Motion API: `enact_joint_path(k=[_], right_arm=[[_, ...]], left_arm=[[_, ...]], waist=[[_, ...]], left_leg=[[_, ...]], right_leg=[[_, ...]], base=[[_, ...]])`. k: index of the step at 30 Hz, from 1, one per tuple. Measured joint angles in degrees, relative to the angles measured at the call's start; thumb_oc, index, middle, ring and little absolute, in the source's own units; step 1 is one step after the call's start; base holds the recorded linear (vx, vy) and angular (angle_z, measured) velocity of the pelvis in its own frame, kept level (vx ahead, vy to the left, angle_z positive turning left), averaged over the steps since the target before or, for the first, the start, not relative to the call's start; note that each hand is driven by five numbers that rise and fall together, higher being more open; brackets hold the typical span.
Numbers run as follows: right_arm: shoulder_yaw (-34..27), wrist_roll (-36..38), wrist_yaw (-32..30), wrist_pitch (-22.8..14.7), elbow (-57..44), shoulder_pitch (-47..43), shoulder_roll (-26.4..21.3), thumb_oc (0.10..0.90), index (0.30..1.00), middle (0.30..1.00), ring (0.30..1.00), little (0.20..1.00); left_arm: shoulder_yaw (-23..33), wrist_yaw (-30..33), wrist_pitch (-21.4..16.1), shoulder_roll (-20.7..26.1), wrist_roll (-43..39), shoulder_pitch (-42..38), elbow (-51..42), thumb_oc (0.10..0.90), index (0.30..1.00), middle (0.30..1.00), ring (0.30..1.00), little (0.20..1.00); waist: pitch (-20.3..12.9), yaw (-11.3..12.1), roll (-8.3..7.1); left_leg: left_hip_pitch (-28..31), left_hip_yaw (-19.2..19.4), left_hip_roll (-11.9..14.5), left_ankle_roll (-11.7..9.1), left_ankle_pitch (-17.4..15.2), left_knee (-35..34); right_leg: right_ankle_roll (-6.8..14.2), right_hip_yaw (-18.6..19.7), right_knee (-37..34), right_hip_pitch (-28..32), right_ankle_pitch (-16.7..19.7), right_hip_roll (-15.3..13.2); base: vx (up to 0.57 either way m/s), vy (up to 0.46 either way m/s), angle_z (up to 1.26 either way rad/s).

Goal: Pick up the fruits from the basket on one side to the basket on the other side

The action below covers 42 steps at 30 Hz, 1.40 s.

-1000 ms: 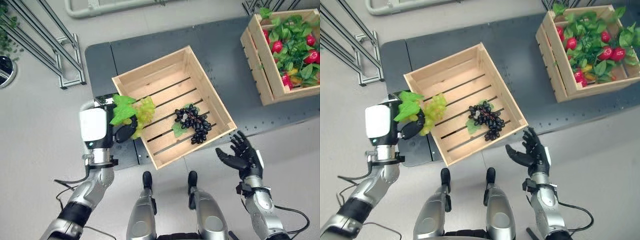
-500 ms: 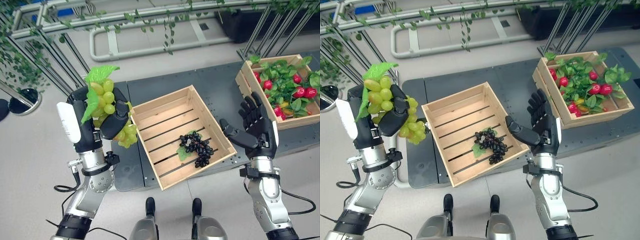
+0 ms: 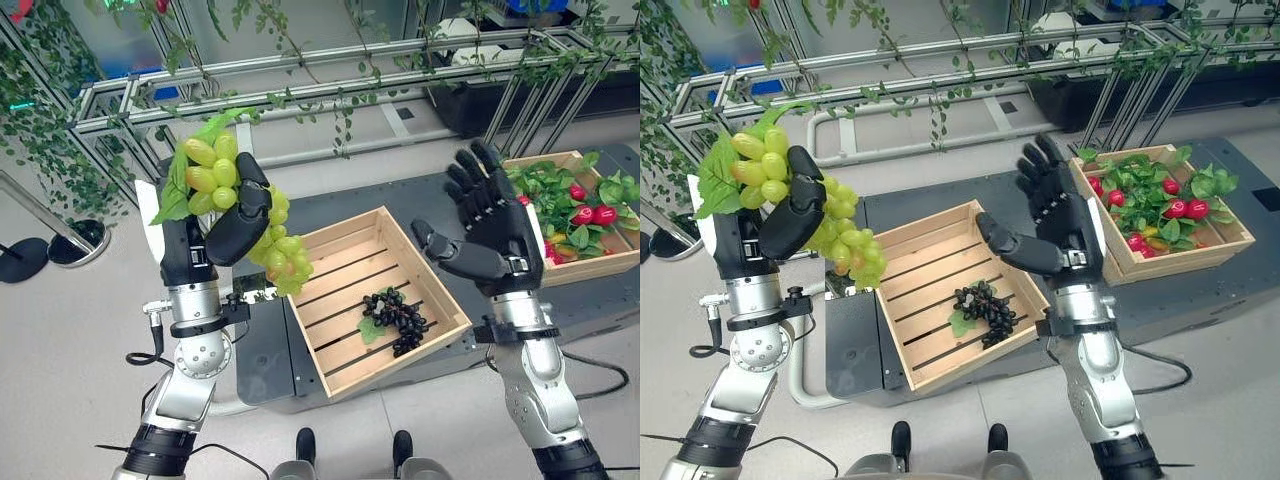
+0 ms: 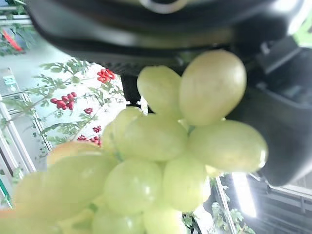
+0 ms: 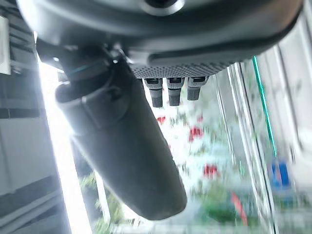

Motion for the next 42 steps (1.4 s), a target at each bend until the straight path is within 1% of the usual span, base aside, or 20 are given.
enact_joint_path(k=[1, 3, 7, 8, 12, 15, 18, 23, 29, 33, 36, 42], right_arm=[[0.4, 1.5, 1.3, 1.1, -0.2, -0.1, 0.0, 0.800, 0.900, 0.900, 0.900, 0.900], [2.2, 4.7, 4.8, 3.8, -0.2, -0.4, 0.0, 0.800, 0.900, 0.900, 0.900, 0.900], [4.7, 5.2, 9.3, 7.5, -0.3, -0.6, 0.0, 0.800, 0.900, 0.900, 0.900, 0.900], [5.4, 6.5, 9.8, 8.1, -0.3, -0.6, 0.0, 0.800, 0.900, 0.900, 0.900, 0.900], [6.8, 6.6, 10.8, 10.0, -0.4, -0.7, 0.0, 0.800, 0.900, 0.900, 0.900, 0.900], [8.9, 8.2, 10.8, 11.7, -0.4, -1.0, 0.2, 0.800, 0.900, 0.900, 0.900, 0.900], [11.3, 8.7, 10.8, 13.0, -0.4, -1.1, 0.4, 0.800, 0.900, 0.900, 0.900, 0.900], [12.8, 8.7, 10.1, 13.3, -0.2, -1.1, 0.7, 0.800, 0.900, 0.900, 0.900, 0.900], [13.0, 8.7, 8.9, 13.3, -0.2, -1.1, 0.8, 0.800, 0.900, 0.900, 0.900, 0.900], [13.8, 8.7, 8.3, 13.3, -0.2, -1.1, 0.8, 0.800, 0.900, 0.900, 0.900, 0.900], [15.2, 8.7, 7.5, 13.2, -0.2, -1.1, 0.7, 0.800, 0.900, 0.900, 0.900, 0.900], [15.2, 8.7, 6.3, 12.9, -0.2, -1.1, 0.6, 0.800, 0.900, 0.900, 0.900, 0.900]], left_arm=[[0.0, -0.7, 0.0, 0.0, -0.2, -0.3, 0.0, 0.400, 0.300, 0.300, 0.300, 0.300], [-0.1, -2.9, 0.0, 0.0, -3.6, -0.8, 0.0, 0.400, 0.300, 0.300, 0.300, 0.300], [-0.3, -5.8, 0.0, 0.1, -8.4, -0.9, -0.1, 0.400, 0.300, 0.300, 0.300, 0.300], [-0.4, -6.2, 0.0, 0.1, -8.5, -0.9, -0.1, 0.400, 0.300, 0.300, 0.300, 0.300], [-0.8, -7.4, 0.0, 0.1, -9.0, -0.9, -1.2, 0.400, 0.300, 0.300, 0.300, 0.300], [-2.7, -7.8, 0.0, 0.1, -9.0, -0.9, -2.0, 0.400, 0.300, 0.300, 0.300, 0.300], [-4.2, -8.2, 0.0, 0.1, -9.0, -0.9, -2.2, 0.400, 0.300, 0.300, 0.300, 0.300], [-5.0, -10.1, 0.0, 0.1, -9.1, -0.9, -2.7, 0.400, 0.300, 0.300, 0.300, 0.300], [-7.1, -12.4, 0.1, 0.2, -13.4, -0.9, -3.4, 0.400, 0.300, 0.300, 0.300, 0.300], [-7.7, -15.0, 0.1, 0.2, -13.5, -0.9, -3.4, 0.400, 0.300, 0.300, 0.300, 0.300], [-9.2, -16.7, 0.5, 0.5, -13.5, -0.9, -3.7, 0.400, 0.300, 0.300, 0.300, 0.300], [-9.5, -18.2, 1.0, 1.5, -14.0, -0.9, -3.9, 0.400, 0.300, 0.300, 0.300, 0.300]], waist=[[0.0, 0.2, 0.00], [0.0, 0.5, -0.01], [-0.1, 0.9, -0.18], [-0.2, 1.3, -0.27], [-0.6, 2.0, -0.81], [-1.2, 2.2, -1.36], [-1.7, 2.2, -1.51], [-2.4, 2.2, -1.48], [-3.4, 2.3, -1.46], [-3.7, 2.4, -1.46], [-4.1, 2.4, -1.44], [-4.1, 2.3, -1.44]], left_leg=[[0.1, -0.1, 0.0, 0.0, 0.0, 0.0], [0.3, -0.2, 0.0, 0.0, 0.0, 0.0], [0.3, -0.4, 0.0, 0.0, 0.0, 0.0], [0.3, -0.4, 0.0, 0.0, 0.0, 0.0], [0.2, -0.5, 0.0, 0.0, 0.0, 0.0], [0.2, -0.5, 0.0, 0.0, 0.0, 0.0], [0.2, -0.6, -0.1, 0.0, 0.0, 0.0], [0.2, -0.6, 0.0, 0.0, 0.0, -0.3], [-0.1, -0.6, 0.0, 0.1, -0.1, -0.4], [-0.1, -0.6, 0.0, 0.1, -0.1, -0.3], [-0.1, -0.6, 0.0, 0.1, -0.1, -0.4], [-0.1, -0.5, 0.0, 0.1, -0.1, -0.4]], right_leg=[[0.0, -0.1, 0.0, 0.1, 0.0, 0.0], [0.0, -0.2, 0.0, 0.4, -0.1, 0.0], [0.0, -0.3, 0.0, 0.5, -0.1, 0.0], [0.0, -0.3, 0.0, 0.5, -0.1, 0.0], [0.0, -0.3, 0.0, 0.5, -0.1, -0.1], [-0.1, -0.4, 0.0, 0.5, -0.1, -0.1], [-0.1, -0.4, 0.0, 0.5, -0.1, -0.1], [-0.1, -0.4, 0.0, 0.5, -0.1, -0.3], [-0.1, -0.4, 0.0, 0.2, -0.1, -0.3], [-0.1, -0.4, 0.0, 0.2, -0.1, -0.3], [-0.1, -0.4, 0.0, 0.2, -0.1, -0.3], [-0.1, -0.3, 0.0, 0.2, -0.1, -0.3]], base=[[0.02, -0.040, 0.06], [0.01, -0.034, 0.03], [0.00, 0.000, 0.00], [0.00, 0.000, 0.00], [0.00, 0.000, 0.00], [0.00, 0.000, 0.00], [0.00, 0.000, 0.00], [0.00, 0.000, 0.00], [0.00, 0.000, 0.00], [0.00, 0.000, 0.00], [0.00, 0.000, 0.00], [0.00, 0.000, 0.00]])
